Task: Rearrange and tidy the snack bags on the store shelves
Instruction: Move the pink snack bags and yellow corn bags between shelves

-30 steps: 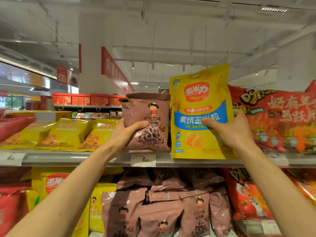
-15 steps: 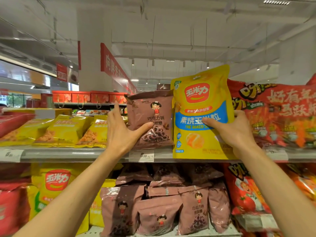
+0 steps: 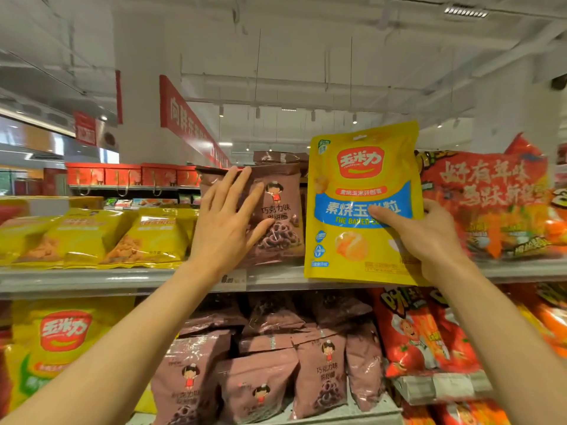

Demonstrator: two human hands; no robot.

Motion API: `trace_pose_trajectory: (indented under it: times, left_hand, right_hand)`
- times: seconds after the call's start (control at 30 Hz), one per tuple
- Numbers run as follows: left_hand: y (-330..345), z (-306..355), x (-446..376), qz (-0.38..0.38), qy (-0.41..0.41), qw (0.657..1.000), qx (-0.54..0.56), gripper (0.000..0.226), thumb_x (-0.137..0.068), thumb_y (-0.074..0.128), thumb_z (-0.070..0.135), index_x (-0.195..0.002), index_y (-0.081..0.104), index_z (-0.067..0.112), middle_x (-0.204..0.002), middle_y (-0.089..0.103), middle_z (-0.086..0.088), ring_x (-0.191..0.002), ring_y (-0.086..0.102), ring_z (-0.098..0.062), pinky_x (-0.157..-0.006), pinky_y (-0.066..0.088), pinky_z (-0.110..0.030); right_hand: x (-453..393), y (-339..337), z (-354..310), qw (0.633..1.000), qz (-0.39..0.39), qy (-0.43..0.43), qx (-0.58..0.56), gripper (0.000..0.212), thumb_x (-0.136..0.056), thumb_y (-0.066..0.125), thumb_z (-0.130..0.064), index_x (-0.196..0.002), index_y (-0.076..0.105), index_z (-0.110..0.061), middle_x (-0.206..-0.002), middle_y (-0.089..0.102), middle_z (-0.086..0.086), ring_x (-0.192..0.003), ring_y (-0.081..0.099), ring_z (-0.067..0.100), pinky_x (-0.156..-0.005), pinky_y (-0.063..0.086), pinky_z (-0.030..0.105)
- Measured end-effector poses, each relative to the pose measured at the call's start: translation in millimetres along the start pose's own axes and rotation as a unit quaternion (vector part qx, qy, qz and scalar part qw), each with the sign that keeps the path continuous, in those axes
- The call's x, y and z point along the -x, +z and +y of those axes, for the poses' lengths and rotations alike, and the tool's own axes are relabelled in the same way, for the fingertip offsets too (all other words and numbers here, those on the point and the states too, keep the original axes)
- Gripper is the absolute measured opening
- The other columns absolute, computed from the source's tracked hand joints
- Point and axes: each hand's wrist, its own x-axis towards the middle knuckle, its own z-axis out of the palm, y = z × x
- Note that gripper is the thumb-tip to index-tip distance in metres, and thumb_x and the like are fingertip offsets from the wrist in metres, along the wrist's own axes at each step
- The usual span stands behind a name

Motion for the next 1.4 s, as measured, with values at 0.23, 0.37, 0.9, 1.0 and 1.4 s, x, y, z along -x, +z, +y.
trace_pose_trajectory:
  times: [0.23, 0.37, 0.9, 1.0, 1.4]
  left_hand:
    - [24.7, 36.7, -13.5, -0.05, -0.04, 0.998, -0.01, 0.068, -0.1, 0.033, 0.062, -0.149, 0.05, 0.018, -0.166, 0.031, -0.016, -0.155, 0.026, -0.032, -0.12, 0.023, -0.055]
    - [37.1, 54.5, -21.4, -0.08, -0.04, 0.996, -0.012, 0.068, -0.102, 0.023, 0.06, -0.15, 0.049, 0.02, -0.164, 0.035, -0.018, -0.153, 0.03, -0.034, -0.122, 0.017, -0.06]
    - [33.4, 17.6, -6.9, -0.133, 0.074, 0.988, -0.031, 0.081, -0.093, 0.012, 0.082, -0.161, 0.019, 0.039, -0.172, 0.016, -0.003, -0.158, 0.016, -0.029, -0.117, 0.0, -0.077]
    - [40.6, 13.0, -9.0, -0.144, 0.067, 0.985, -0.071, 0.083, -0.09, 0.011, 0.079, -0.162, 0.014, 0.037, -0.172, 0.011, -0.006, -0.159, 0.012, -0.029, -0.116, 0.0, -0.077]
    - [17.5, -1.8, 7.6, -0.08, 0.086, 0.993, -0.013, 0.064, -0.095, 0.041, 0.045, -0.153, 0.045, 0.019, -0.165, 0.035, -0.011, -0.153, 0.031, -0.031, -0.123, 0.014, -0.064]
  right_hand:
    - [2.6, -6.1, 6.5, 1.0, 0.0, 0.014, -0.02, 0.063, -0.07, 0.094, -0.038, -0.122, 0.063, -0.019, -0.112, 0.074, -0.002, -0.098, 0.073, 0.023, -0.087, 0.06, 0.045]
    - [4.9, -4.2, 7.9, 1.0, -0.016, 0.012, -0.023, 0.053, -0.072, 0.093, -0.035, -0.113, 0.061, -0.024, -0.111, 0.073, -0.002, -0.099, 0.073, 0.022, -0.087, 0.06, 0.046]
    - [1.7, 7.9, 12.0, 1.0, 0.005, -0.027, -0.005, 0.072, -0.077, 0.09, -0.037, -0.135, 0.052, -0.015, -0.113, 0.067, -0.004, -0.097, 0.068, 0.017, -0.076, 0.051, 0.031]
    - [0.6, 8.6, 14.4, 0.999, 0.009, -0.039, -0.003, 0.073, -0.078, 0.089, -0.036, -0.135, 0.048, -0.016, -0.117, 0.064, -0.003, -0.094, 0.065, 0.012, -0.072, 0.05, 0.028]
    - [5.0, 19.5, 15.9, 0.999, 0.01, -0.032, 0.002, 0.075, -0.076, 0.09, -0.043, -0.134, 0.05, -0.018, -0.119, 0.065, -0.003, -0.102, 0.066, 0.018, -0.082, 0.05, 0.036]
